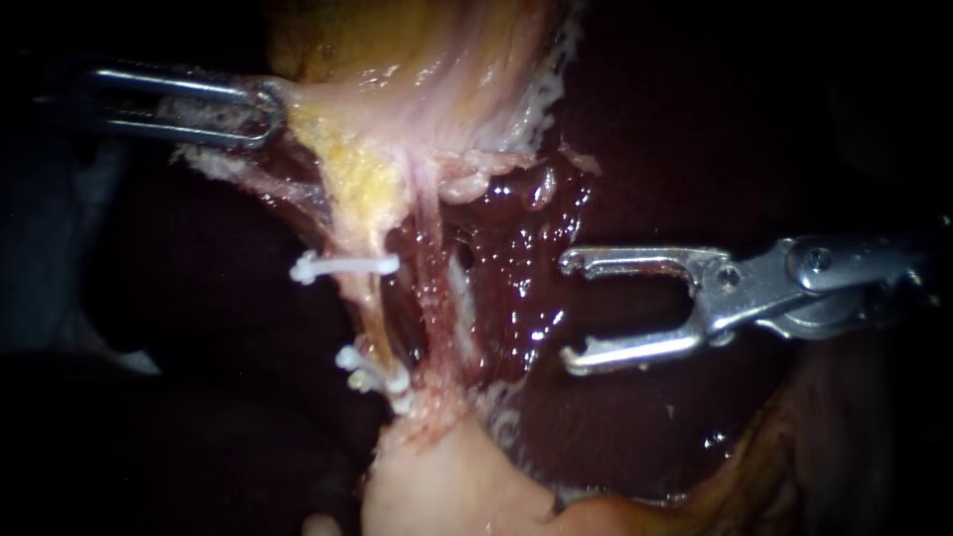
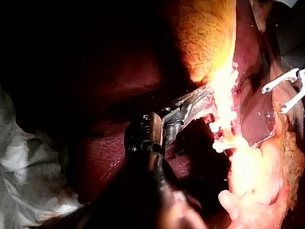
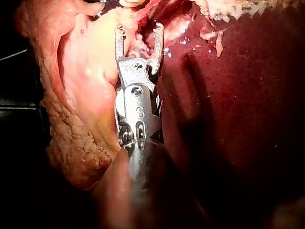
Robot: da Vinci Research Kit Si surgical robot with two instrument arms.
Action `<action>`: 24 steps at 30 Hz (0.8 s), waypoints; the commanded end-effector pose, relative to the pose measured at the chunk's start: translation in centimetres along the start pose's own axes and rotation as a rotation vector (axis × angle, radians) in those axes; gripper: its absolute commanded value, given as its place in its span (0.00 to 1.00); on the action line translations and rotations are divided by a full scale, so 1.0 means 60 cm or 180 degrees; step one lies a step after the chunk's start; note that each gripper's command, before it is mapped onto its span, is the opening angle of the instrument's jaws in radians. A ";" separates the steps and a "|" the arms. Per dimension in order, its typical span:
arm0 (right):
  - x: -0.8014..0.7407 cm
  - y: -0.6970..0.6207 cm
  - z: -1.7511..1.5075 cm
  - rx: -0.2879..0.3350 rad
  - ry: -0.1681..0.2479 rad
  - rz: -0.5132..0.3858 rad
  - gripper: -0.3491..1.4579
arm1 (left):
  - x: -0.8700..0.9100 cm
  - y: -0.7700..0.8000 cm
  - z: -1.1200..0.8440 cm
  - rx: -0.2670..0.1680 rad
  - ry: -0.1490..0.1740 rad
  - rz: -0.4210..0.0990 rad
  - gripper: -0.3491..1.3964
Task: Going back third clip left tube
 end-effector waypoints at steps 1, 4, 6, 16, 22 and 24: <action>0.0000 0.0000 0.0000 0.0002 0.0000 0.0000 0.47 | -0.0003 -0.0002 0.0007 0.0016 0.0006 0.0001 0.00; 0.0000 0.0000 0.0000 0.0002 0.0000 -0.0001 0.47 | -0.0006 -0.0006 0.0020 0.0028 0.0014 0.0006 0.00; 0.0000 0.0000 0.0000 0.0002 0.0000 0.0000 0.47 | -0.0010 -0.0009 0.0032 0.0039 0.0022 0.0012 0.00; -0.0001 -0.0001 -0.0001 0.0004 0.0000 -0.0001 0.47 | -0.0025 -0.0016 0.0081 0.0019 0.0012 0.0034 0.00; -0.0001 -0.0002 -0.0002 0.0005 0.0000 -0.0002 0.47 | -0.0027 -0.0017 0.0082 0.0015 0.0020 0.0037 0.00; -0.0001 -0.0002 -0.0002 0.0004 0.0000 -0.0002 0.47 | -0.0027 -0.0017 0.0082 0.0014 0.0020 0.0037 0.00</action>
